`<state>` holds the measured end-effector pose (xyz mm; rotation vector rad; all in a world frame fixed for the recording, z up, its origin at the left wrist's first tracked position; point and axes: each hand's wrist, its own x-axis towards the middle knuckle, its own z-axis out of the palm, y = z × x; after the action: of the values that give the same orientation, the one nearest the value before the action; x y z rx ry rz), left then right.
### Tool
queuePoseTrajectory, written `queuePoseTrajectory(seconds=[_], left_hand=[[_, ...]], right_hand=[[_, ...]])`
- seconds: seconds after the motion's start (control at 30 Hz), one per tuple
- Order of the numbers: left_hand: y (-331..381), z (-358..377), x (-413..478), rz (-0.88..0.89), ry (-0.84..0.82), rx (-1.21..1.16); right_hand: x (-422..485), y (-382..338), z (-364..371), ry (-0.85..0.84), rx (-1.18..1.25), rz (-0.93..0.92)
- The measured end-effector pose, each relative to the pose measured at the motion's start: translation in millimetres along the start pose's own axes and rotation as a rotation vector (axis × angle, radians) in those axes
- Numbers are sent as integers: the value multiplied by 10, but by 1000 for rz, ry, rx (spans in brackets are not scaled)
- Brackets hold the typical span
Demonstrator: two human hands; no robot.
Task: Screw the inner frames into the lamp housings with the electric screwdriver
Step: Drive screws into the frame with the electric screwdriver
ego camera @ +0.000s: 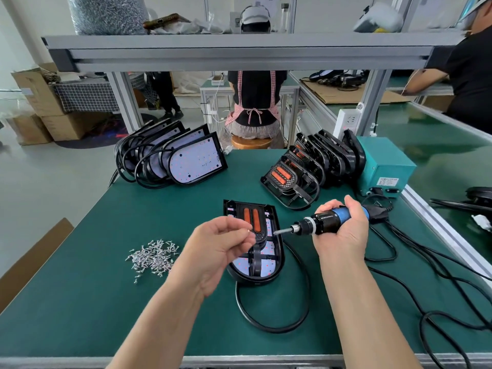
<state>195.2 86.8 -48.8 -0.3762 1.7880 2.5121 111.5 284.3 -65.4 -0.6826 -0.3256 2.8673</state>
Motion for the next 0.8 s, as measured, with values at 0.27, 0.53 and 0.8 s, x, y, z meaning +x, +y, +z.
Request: queuePoseTrajectory(seconds=[0.27,0.53,0.8], left_hand=[[-169,253,-74,-67,-42,-179],[-234,283,-100,-80,-53,-175],[-285,300,-123,-9,-2,-101]], right_hand=[[-205,-163,78,-23,-57,-161],[-274,-133,27,-42,-137,-253],[-303,-128,39,-40,-169,-303]])
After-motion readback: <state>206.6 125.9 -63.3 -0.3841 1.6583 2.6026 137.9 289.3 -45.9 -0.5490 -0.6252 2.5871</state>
